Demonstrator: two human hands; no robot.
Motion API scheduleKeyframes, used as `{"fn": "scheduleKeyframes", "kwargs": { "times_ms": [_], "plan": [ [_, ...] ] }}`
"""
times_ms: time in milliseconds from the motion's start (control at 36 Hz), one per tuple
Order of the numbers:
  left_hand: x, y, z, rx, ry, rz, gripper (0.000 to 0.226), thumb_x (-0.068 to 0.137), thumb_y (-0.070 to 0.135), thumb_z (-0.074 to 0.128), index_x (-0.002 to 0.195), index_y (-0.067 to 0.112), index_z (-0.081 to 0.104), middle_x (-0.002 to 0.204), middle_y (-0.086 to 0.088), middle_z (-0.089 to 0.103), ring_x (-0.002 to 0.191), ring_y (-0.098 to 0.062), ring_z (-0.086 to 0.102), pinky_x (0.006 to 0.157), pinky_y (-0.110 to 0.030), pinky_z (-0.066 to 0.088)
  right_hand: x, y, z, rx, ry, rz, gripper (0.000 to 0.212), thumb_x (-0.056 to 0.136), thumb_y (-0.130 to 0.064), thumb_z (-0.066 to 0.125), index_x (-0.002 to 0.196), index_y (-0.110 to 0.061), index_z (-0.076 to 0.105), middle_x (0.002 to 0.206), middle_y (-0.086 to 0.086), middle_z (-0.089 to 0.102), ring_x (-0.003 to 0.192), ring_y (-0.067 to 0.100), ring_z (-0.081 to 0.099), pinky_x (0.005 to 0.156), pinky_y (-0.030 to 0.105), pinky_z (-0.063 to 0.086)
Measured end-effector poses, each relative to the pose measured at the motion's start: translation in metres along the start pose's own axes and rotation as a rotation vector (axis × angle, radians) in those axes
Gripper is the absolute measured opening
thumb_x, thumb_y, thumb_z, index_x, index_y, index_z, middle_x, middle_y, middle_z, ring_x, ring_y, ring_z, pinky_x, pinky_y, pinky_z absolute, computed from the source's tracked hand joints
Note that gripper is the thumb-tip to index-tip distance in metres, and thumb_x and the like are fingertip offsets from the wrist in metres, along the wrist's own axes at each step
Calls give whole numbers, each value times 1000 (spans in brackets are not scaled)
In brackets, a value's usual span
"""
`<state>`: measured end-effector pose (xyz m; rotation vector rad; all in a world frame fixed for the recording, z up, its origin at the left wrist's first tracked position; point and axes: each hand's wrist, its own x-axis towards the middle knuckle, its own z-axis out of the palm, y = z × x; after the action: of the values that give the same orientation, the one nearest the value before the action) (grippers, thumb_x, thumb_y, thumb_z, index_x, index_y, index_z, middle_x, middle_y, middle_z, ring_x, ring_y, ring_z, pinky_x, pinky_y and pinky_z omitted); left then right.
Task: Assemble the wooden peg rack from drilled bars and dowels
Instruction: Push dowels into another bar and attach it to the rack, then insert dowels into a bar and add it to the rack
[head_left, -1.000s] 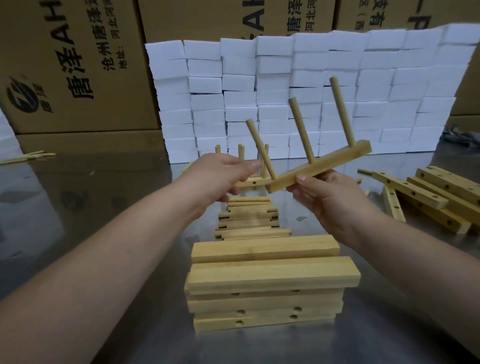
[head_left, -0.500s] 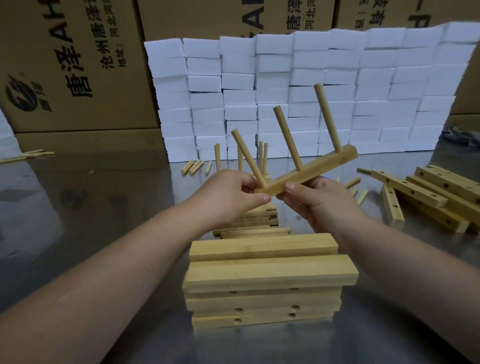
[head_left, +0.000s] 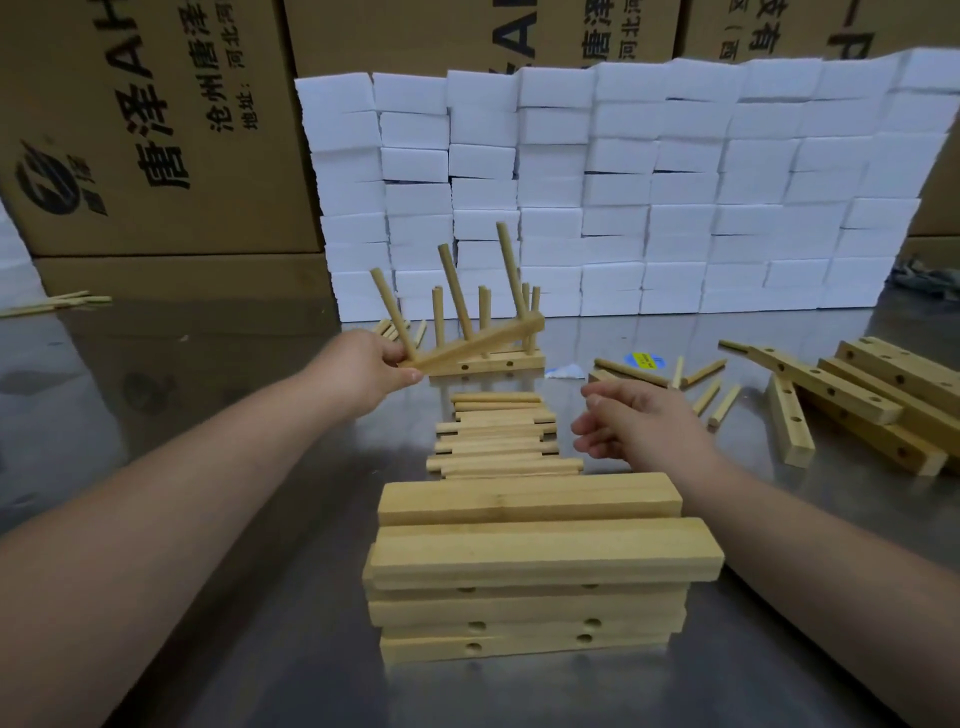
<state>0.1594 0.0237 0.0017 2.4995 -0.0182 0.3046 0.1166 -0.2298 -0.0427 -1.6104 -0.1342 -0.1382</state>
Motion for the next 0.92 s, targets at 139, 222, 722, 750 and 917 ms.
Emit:
{"fn": "scheduleKeyframes", "kwargs": {
  "times_ms": [139,222,722,750,917],
  "plan": [
    [20,-7,14,115,-86,-14,29,86,30,65,113,17,67,105,0,64,86,-15,54,70,-24,38,-1,0,1,-13,-5,2,16,95,-9,48,90,-18,60,55,-2,66,53,10,63,50,17,49],
    [29,-10,25,127,-131,-11,32,86,31,64,114,17,66,101,2,64,86,-13,53,73,-23,38,0,1,0,-47,-12,7,17,95,-11,48,89,-20,61,57,-3,67,53,9,63,50,17,49],
    [58,-20,58,224,46,13,27,85,42,60,105,25,56,94,1,57,77,-14,50,57,-27,35,0,2,0,-94,-33,25,18,95,-14,49,88,-22,64,61,-4,68,54,7,62,49,17,47],
    [58,-20,58,218,42,12,27,86,41,59,107,24,57,95,1,58,79,-16,51,60,-28,36,0,2,0,-95,-34,26,18,95,-15,49,88,-23,64,62,-4,68,54,7,62,49,17,47],
    [62,-18,58,246,18,-10,35,89,41,56,118,22,55,104,-3,62,84,-18,53,67,-29,38,-2,1,1,-101,-35,20,17,95,-17,51,87,-24,64,63,-4,69,54,6,62,49,18,49]
  ]
}}
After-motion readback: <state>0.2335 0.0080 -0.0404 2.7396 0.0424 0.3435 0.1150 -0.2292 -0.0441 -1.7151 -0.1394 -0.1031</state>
